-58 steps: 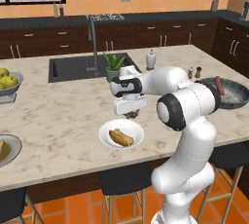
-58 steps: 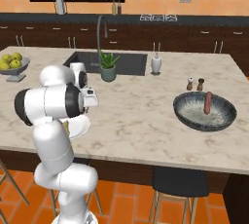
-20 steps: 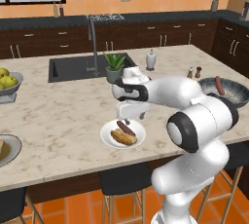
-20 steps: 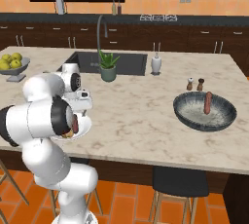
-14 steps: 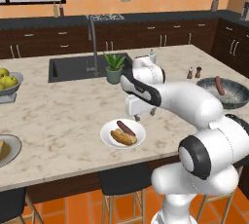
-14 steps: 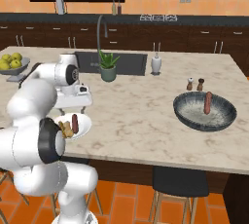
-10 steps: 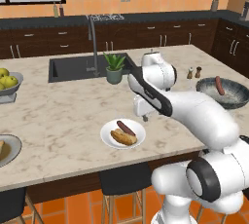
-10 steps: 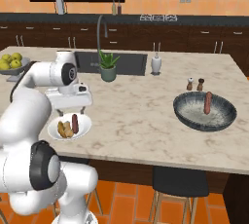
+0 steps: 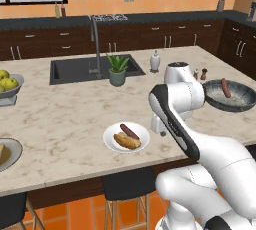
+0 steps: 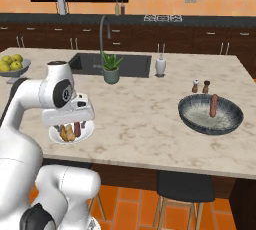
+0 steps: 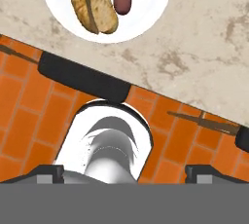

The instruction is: Place one bun and one sausage from the bowl on each plate.

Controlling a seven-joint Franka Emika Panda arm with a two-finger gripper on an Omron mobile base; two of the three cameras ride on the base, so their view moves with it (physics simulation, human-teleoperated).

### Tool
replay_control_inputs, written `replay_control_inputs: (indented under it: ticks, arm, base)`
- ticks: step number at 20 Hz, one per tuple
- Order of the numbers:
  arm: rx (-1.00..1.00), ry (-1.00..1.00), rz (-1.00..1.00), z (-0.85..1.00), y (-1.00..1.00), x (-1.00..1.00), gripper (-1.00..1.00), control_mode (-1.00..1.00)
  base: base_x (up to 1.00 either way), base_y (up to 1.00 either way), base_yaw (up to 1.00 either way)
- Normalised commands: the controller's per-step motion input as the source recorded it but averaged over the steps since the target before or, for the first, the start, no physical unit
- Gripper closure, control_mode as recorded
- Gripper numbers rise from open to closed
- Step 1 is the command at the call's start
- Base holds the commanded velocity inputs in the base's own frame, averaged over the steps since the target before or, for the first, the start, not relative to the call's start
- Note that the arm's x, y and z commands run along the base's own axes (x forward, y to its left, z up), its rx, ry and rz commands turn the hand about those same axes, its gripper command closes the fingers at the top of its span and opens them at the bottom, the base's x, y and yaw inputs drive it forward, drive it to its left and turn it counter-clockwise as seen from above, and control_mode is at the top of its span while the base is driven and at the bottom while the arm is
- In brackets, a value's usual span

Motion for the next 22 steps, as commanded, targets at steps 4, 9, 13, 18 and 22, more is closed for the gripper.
replay_control_inputs:
  ticks: [4, 9, 13, 18, 22]
  arm:
    - [0.0, 0.0, 0.0, 0.0, 0.0, 0.0, -1.0, -1.0]
    - [0.0, 0.0, 0.0, 0.0, 0.0, 0.0, -1.0, 1.0]
    - [0.0, 0.0, 0.0, 0.0, 0.0, 0.0, -1.0, 1.0]
    - [0.0, 0.0, 0.0, 0.0, 0.0, 0.0, -1.0, 1.0]
    - [0.0, 0.0, 0.0, 0.0, 0.0, 0.0, -1.0, 1.0]
  base:
    - [0.0, 0.0, 0.0]
    - [-0.42, -0.45, -0.1]
    - [-0.4, -0.87, -0.25]
    - [-0.13, -0.96, -0.24]
    - [0.13, -1.0, -0.05]
